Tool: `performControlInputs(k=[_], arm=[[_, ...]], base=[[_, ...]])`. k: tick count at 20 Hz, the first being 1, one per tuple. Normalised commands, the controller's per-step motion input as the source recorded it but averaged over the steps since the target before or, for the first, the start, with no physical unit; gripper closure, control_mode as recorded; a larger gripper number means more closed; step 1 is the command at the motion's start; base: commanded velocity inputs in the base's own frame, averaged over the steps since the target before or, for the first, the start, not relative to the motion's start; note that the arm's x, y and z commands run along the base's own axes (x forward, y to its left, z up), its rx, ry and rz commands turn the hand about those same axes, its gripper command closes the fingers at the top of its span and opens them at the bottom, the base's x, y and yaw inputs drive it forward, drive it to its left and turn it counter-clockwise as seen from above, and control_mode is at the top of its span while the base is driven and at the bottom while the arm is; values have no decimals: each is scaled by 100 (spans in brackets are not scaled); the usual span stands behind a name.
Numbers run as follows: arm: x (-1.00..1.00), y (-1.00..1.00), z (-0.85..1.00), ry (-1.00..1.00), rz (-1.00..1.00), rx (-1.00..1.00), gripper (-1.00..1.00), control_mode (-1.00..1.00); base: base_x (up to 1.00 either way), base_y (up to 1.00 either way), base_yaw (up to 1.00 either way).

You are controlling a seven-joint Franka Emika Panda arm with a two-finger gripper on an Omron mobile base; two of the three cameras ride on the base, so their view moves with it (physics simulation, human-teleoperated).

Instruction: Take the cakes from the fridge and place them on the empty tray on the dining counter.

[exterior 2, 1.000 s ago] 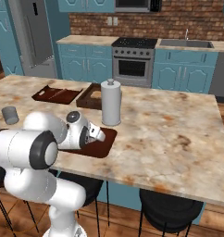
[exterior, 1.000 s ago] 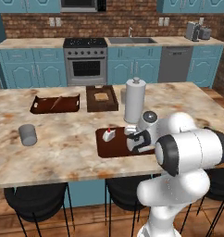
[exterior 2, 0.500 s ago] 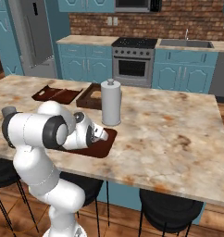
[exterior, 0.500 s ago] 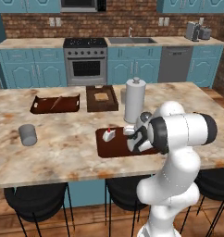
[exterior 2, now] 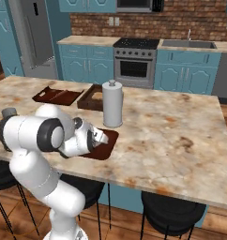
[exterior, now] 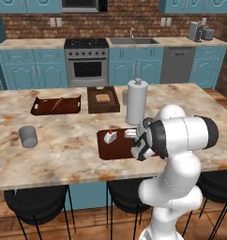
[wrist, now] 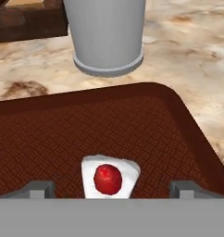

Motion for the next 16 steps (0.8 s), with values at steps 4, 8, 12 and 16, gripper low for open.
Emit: performControlInputs(k=[4, 8, 12, 16], arm=[[-37, 0, 100, -20, 0, 1, -100, -100], [-33, 1, 100, -4, 0, 7, -100, -100], [-11, 5, 100, -4, 0, 7, -100, -100], [-11, 2, 100, -2, 0, 4, -100, -100]], base=[[0, 0, 0], [0, 0, 0], [0, 0, 0], [0, 0, 0]])
